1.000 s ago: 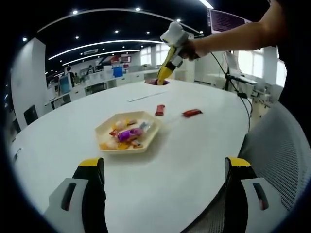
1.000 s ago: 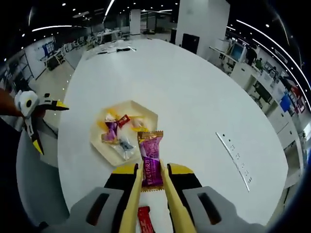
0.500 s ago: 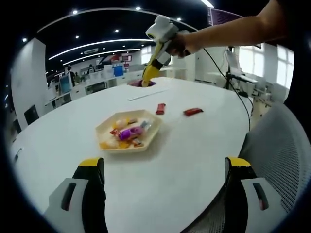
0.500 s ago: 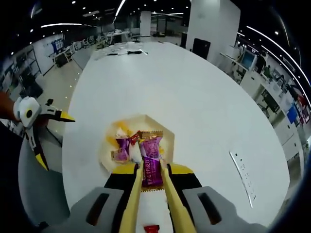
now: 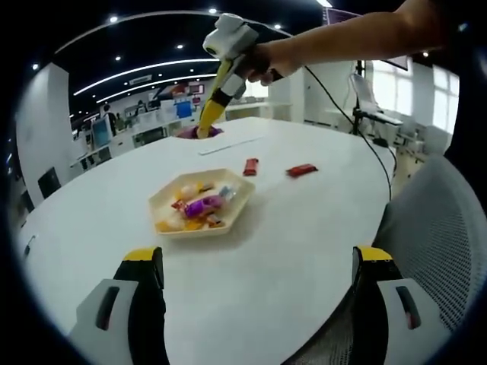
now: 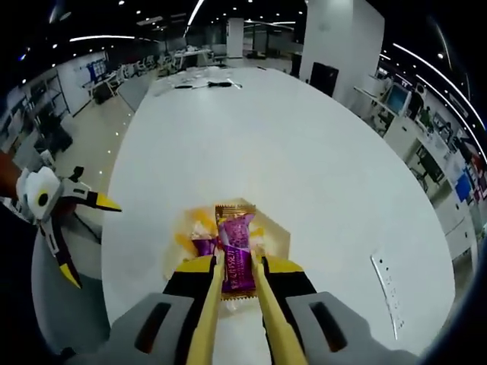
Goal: Place the target food into the container with the food tongs after gripping and lifting it, then release it inside without dropping or visibly crushing the food.
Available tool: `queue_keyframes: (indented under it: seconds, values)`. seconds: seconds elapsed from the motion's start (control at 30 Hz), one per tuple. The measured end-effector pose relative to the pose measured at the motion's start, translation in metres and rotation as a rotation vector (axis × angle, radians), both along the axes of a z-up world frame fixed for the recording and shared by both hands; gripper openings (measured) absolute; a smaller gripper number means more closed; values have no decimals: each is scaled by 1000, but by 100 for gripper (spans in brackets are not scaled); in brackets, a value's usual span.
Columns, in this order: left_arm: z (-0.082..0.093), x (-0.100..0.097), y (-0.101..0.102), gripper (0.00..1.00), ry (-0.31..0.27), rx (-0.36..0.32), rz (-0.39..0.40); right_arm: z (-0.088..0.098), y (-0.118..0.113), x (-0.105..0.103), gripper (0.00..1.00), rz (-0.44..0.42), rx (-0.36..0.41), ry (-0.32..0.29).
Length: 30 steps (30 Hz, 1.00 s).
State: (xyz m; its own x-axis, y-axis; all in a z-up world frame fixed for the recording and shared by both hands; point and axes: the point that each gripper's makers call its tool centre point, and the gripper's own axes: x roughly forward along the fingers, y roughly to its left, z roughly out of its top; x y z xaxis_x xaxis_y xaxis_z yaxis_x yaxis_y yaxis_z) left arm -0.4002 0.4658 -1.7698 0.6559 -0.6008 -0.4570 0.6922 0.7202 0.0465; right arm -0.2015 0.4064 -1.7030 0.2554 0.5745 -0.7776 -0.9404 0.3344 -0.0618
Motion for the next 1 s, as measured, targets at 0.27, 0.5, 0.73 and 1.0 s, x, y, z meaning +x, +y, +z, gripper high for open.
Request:
queue_keyframes:
  seconds: [0.27, 0.5, 0.73, 1.0]
  values:
    - [-1, 1, 0, 99, 0, 4, 0, 1, 10, 1, 25, 12, 13, -2]
    - [-2, 1, 0, 99, 5, 8, -1, 3, 17, 0, 26, 35, 25, -11]
    - [-2, 1, 0, 99, 10, 2, 0, 7, 11, 3, 27, 61, 21, -57]
    - [-1, 2, 1, 99, 12, -11, 9, 21, 1, 3, 28, 65, 54, -91]
